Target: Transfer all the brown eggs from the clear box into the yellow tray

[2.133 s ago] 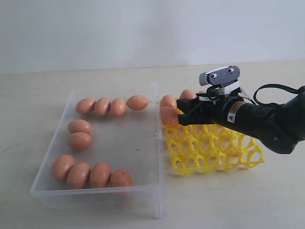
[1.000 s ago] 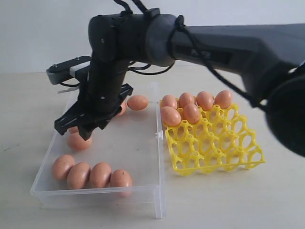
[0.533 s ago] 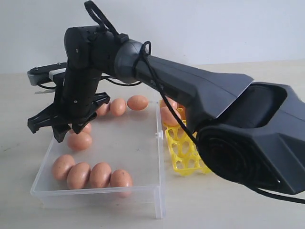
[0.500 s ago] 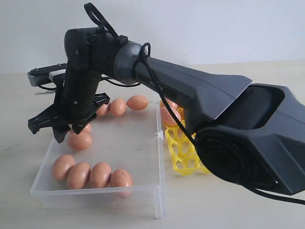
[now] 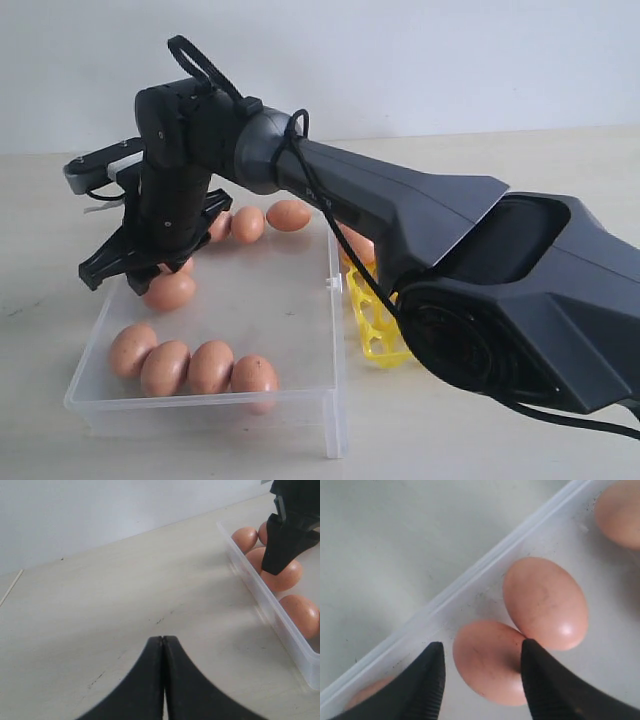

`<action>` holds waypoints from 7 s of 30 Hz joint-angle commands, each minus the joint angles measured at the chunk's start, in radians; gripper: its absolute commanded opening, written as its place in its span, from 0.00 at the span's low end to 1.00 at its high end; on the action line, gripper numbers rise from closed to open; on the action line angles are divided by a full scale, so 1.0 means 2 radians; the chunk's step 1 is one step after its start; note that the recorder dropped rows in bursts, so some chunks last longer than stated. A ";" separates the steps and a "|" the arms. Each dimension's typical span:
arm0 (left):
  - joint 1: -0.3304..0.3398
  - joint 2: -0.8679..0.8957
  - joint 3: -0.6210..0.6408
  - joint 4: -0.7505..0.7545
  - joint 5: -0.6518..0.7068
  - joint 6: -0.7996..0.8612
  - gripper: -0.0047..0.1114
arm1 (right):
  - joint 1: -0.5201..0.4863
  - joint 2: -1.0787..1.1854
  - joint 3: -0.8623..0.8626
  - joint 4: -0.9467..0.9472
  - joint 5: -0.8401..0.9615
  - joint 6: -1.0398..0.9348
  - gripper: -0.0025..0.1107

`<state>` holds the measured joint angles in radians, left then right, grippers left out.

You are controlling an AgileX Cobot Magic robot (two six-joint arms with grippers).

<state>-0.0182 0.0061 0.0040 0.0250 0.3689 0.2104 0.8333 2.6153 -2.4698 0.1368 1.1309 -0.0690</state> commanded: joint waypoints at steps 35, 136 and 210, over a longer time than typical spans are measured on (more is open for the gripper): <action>-0.001 -0.003 -0.002 0.000 -0.004 -0.003 0.04 | -0.005 -0.042 0.017 -0.019 0.000 -0.021 0.02; -0.001 -0.003 -0.002 0.000 -0.004 -0.003 0.04 | -0.364 -0.331 0.856 -0.383 -0.963 0.532 0.64; -0.001 -0.003 -0.002 0.000 -0.004 -0.003 0.04 | -0.248 -0.380 0.603 -0.090 -0.224 0.139 0.02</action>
<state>-0.0182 0.0061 0.0040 0.0250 0.3689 0.2104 0.3365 1.8652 -1.2580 -0.0242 0.7225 0.2196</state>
